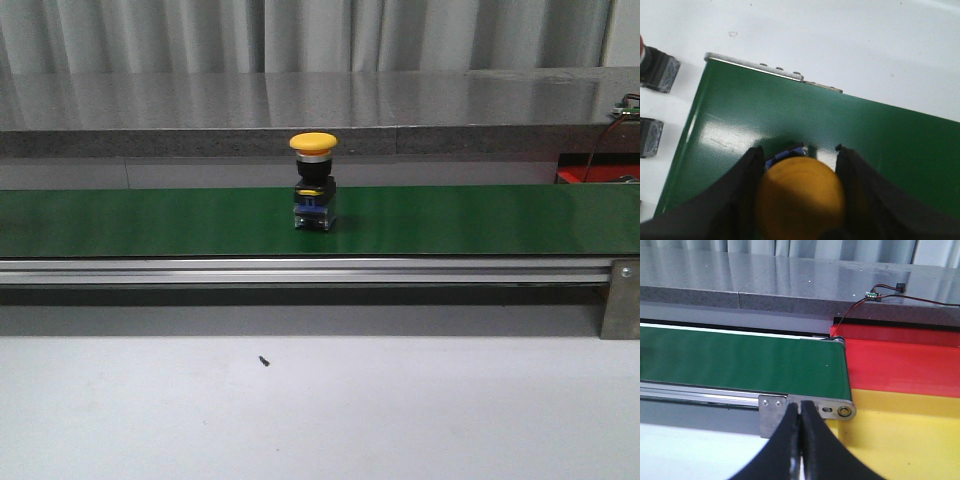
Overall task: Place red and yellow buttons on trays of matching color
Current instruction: 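Set the second yellow button on the conveyor and release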
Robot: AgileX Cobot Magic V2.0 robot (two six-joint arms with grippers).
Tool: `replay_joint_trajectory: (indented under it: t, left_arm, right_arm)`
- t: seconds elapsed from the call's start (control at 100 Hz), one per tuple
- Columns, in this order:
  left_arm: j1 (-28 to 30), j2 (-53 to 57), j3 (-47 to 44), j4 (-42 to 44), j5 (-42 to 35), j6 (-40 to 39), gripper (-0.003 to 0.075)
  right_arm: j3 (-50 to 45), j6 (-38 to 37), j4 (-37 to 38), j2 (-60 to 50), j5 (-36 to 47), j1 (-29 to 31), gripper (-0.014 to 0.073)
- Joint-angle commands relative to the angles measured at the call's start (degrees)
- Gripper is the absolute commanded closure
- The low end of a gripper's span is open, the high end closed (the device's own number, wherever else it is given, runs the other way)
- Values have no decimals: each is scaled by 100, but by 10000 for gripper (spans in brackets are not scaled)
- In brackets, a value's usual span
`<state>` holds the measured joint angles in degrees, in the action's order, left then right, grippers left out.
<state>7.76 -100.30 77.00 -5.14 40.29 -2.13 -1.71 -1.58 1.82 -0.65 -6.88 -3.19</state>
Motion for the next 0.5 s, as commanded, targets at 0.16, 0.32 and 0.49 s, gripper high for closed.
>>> replay_joint_trajectory:
  t: [0.16, 0.32, 0.49]
  left_arm:
    - [-35, 158, 205, -101, -16, 213, 588]
    - [-35, 158, 205, -407, 86, 528, 337]
    - [-35, 264, 205, -637, 36, 528, 64]
  right_arm:
    - [107, -4, 45, -74, 483, 27, 662]
    - [107, -4, 45, -74, 483, 27, 662]
    - [107, -4, 45, -74, 483, 27, 662]
